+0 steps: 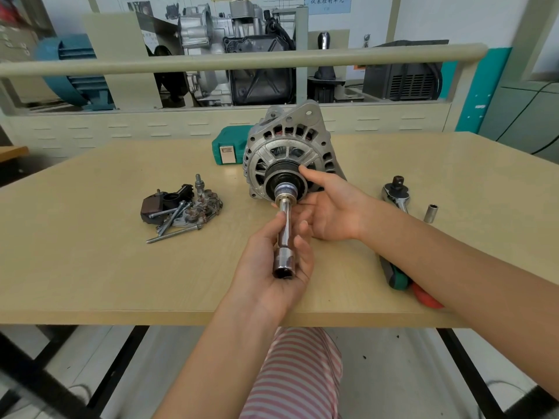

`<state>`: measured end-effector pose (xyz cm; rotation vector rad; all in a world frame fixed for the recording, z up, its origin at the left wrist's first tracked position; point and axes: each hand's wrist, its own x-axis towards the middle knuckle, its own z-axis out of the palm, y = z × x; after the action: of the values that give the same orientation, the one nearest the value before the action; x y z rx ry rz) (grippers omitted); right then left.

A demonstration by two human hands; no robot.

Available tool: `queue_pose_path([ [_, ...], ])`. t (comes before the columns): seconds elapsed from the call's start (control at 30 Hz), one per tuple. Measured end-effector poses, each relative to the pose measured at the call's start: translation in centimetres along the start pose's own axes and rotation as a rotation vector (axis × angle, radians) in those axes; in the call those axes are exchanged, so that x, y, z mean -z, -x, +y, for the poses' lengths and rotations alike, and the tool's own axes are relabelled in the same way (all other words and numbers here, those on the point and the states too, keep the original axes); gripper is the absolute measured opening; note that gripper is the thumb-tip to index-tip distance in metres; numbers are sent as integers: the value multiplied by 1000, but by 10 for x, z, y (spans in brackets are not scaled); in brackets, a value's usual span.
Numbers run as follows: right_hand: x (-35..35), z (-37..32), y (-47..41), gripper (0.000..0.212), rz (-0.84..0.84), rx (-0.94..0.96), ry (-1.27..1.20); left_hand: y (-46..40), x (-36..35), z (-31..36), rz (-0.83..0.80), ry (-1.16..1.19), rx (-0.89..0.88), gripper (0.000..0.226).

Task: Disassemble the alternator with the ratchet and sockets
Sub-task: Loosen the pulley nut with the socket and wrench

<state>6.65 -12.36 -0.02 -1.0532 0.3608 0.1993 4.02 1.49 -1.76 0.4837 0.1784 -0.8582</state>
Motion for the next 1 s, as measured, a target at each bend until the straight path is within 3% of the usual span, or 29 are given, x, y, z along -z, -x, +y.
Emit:
queue_pose_path([
  [0.27,3,-1,-3,53,-31,-21,20,1,2,1,-59,8,56,42],
  [0.5,-1,0,0,51,0,-1,37,-2,-1,-2,-11,-70,-28,13],
  [0.73,3,-2,-3,54,-51,-51,28,0,1,2,-71,-25,71,38],
  [1.0,1,0,-2,51,-21,6,16,-3,-1,-2,-26,-61,-11,19],
])
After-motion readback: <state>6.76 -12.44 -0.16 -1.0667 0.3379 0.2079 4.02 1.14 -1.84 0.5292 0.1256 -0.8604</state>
